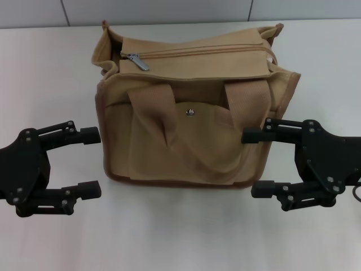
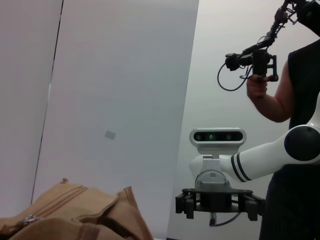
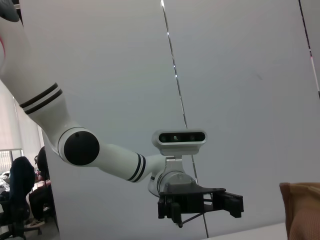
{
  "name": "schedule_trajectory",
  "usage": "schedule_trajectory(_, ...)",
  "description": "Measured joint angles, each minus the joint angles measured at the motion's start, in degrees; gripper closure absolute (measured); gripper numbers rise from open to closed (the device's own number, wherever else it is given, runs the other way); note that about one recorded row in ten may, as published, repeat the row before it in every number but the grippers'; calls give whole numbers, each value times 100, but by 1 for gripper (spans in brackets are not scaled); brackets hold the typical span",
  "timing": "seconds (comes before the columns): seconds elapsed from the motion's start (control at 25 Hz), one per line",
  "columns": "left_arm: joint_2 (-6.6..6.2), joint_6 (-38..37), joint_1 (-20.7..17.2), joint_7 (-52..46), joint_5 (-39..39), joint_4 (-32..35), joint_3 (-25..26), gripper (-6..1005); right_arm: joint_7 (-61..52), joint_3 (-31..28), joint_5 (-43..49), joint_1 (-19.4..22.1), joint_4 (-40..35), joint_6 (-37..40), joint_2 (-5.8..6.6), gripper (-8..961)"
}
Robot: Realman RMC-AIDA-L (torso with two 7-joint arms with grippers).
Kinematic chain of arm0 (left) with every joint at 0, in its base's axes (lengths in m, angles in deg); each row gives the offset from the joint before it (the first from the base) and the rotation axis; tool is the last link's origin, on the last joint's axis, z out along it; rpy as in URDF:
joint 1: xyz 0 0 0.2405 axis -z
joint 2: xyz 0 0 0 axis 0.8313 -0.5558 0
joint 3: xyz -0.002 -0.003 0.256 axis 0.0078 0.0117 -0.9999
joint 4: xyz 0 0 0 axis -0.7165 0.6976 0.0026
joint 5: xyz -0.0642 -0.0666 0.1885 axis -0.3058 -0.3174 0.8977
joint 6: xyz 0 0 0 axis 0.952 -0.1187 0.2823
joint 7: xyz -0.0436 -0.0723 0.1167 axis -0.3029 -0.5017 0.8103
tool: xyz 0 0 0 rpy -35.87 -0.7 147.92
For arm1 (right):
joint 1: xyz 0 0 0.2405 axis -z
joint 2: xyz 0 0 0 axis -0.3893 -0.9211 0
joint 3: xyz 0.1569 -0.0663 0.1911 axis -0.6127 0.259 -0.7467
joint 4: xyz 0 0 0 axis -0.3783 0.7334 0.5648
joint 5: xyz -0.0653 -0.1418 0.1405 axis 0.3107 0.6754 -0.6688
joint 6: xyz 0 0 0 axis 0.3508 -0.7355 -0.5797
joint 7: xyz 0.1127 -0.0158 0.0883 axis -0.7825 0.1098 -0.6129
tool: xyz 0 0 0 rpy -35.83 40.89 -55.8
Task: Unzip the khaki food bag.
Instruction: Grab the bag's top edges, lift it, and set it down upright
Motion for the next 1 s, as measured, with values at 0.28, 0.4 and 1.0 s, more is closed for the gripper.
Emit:
schedule_trajectory(0.28, -11, 0, 3, -3, 2, 5, -6, 145, -24, 5, 8, -20, 14, -50, -2, 128)
schedule_trajectory(0.4, -11, 0, 3, -3, 2, 5, -6, 145, -26, 6, 8, -20, 15, -79, -2, 128)
schedule_trajectory(1.0, 102, 1069, -301, 261, -4, -549, 133, 144, 13, -46, -3, 24, 71, -245, -20, 129)
